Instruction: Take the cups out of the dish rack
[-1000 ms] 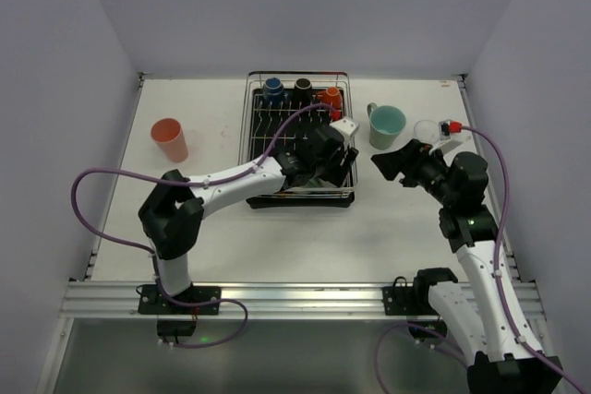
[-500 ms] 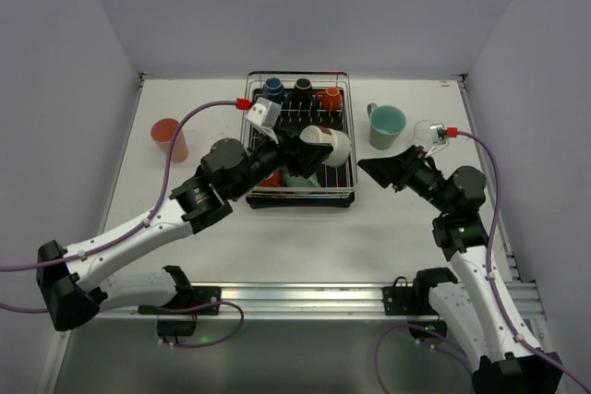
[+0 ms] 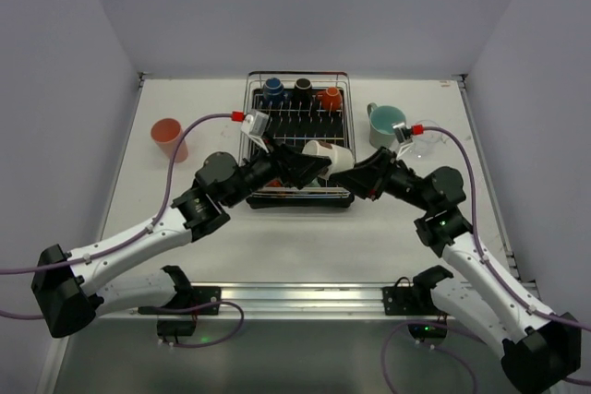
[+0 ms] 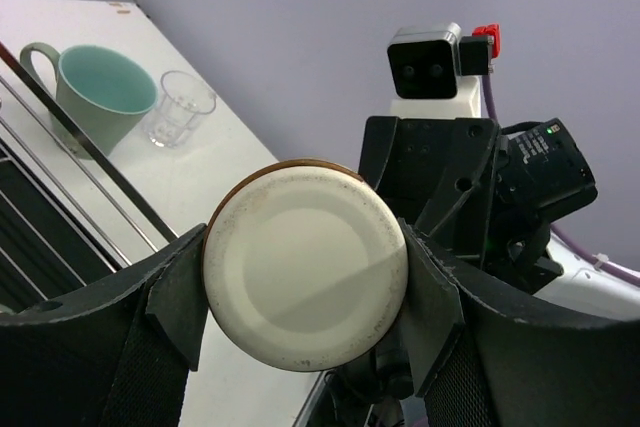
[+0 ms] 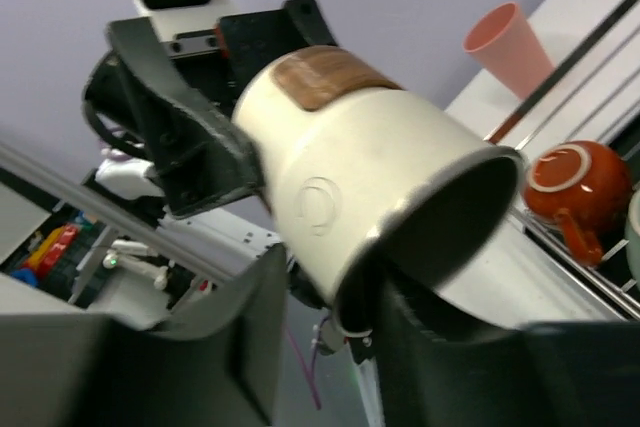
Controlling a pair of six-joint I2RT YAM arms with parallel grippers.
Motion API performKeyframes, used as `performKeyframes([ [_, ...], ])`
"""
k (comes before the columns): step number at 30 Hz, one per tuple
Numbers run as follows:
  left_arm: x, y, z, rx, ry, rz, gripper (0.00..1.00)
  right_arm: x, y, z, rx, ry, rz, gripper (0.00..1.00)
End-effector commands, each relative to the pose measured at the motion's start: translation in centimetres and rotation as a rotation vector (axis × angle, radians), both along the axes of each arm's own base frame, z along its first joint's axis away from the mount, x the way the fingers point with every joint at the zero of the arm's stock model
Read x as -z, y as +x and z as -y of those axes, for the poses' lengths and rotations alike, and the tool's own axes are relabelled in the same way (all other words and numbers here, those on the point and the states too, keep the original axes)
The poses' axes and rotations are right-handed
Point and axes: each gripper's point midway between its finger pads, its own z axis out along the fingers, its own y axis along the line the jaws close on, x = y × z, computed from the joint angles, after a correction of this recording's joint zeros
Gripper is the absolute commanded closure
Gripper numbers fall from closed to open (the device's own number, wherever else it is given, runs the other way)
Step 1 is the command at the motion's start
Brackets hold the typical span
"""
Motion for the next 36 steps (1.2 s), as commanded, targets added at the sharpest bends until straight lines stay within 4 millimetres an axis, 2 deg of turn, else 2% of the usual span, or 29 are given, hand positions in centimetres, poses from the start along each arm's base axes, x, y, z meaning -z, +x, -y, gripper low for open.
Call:
performKeyframes([
  [1,-3.8,-1.5,-0.2,0.064,-0.164,0.040,0.51,-3.7,-0.4,-0.4,-0.011,0.080,0.108,0.67],
  [2,-3.6,-1.4,-0.5,0.048,-0.165,0.034,0.44,-3.8,-0.5,-0.4,-0.010,0.090,0.107,0.77],
  [3,-3.6,-1.2,-0.7,0.036,-0.161,0.036,0.27,-3.7,-0.4,-0.3,-0.001,0.097,0.110,0.97],
  [4,-2.9,-1.2,-0.7,0.028,-0.131,0.024,0.19,-4.1,-0.4,0.0,0.025,0.110,0.116,1.00],
  [6,-3.3,-0.9,-1.4,-0.008,-0.092,0.055,0.03,-3.4,0.4,0.5,0.089,0.052,0.081,1.00],
  [7,-2.1,-0.5,-1.9,-0.043,-0.011,0.065,0.00,-3.1,1.1,0.9,0.140,0.002,0.101,1.00],
  [8,-3.1,-0.6,-2.7,-0.064,0.008,0.094,0.00,-2.6,1.7,1.2,0.183,-0.052,0.081,1.00],
  [9,-2.7,-0.5,-3.2,-0.080,0.059,0.104,0.00,-1.5,2.2,1.9,0.230,-0.145,0.001,1.00],
  [10,-0.6,-0.3,-4.0,-0.108,0.165,0.070,0.00,-0.7,2.8,2.6,0.281,-0.210,-0.023,1.00],
  [11,-1.3,0.0,-5.4,-0.160,0.220,0.118,0.00,0.7,4.7,4.2,0.398,-0.326,-0.023,1.00],
  [12,-0.1,0.0,-6.2,-0.172,0.294,0.115,0.00,2.3,4.7,5.7,0.451,-0.448,-0.095,1.00],
  [13,1.8,-0.2,-7.3,-0.173,0.412,0.119,0.00,3.5,5.6,7.4,0.527,-0.551,-0.105,1.00],
  [15,3.2,-0.3,-9.0,-0.205,0.507,0.121,0.00,6.8,7.2,11.4,0.696,-0.763,-0.220,1.00],
  [17,5.8,-0.3,-11.1,-0.250,0.623,0.106,0.00,8.8,8.1,14.1,0.766,-0.888,-0.286,1.00],
  [18,6.7,-0.3,-11.8,-0.262,0.660,0.099,0.00,10.6,8.6,15.8,0.812,-0.986,-0.349,1.00],
  [20,7.9,-0.2,-13.0,-0.300,0.695,0.097,0.00,12.0,9.5,18.4,0.883,-1.063,-0.420,1.00],
  [21,8.2,-0.2,-13.1,-0.301,0.699,0.097,0.00,13.2,10.1,19.1,0.883,-1.101,-0.463,1.00],
  [22,8.3,-0.4,-13.0,-0.287,0.704,0.106,0.00,13.8,10.5,20.7,0.909,-1.126,-0.503,1.00],
  [24,8.2,-0.5,-13.0,-0.280,0.708,0.121,0.00,14.6,11.2,22.2,0.924,-1.160,-0.555,1.00],
  [25,8.0,-0.5,-13.1,-0.277,0.710,0.131,0.00,15.8,11.7,24.0,0.945,-1.198,-0.615,1.00],
  [27,8.0,-0.8,-13.1,-0.266,0.701,0.138,0.00,16.4,12.4,25.2,0.945,-1.215,-0.659,1.00],
  [28,8.2,-1.1,-12.7,-0.241,0.688,0.144,0.00,17.6,12.7,26.2,0.935,-1.236,-0.712,1.00],
  [30,8.5,-1.3,-12.4,-0.219,0.684,0.146,0.00,17.8,13.2,27.1,0.926,-1.256,-0.746,1.00],
  [31,8.9,-1.4,-12.1,-0.204,0.691,0.142,0.00,18.9,13.5,28.4,0.923,-1.272,-0.805,1.00],
  [33,9.1,-1.4,-12.0,-0.194,0.702,0.140,0.00,19.4,14.2,28.9,0.906,-1.268,-0.830,1.00],
  [36,9.5,-1.4,-12.0,-0.191,0.714,0.138,0.00,21.4,14.7,29.9,0.883,-1.282,-0.892,1.00],
])
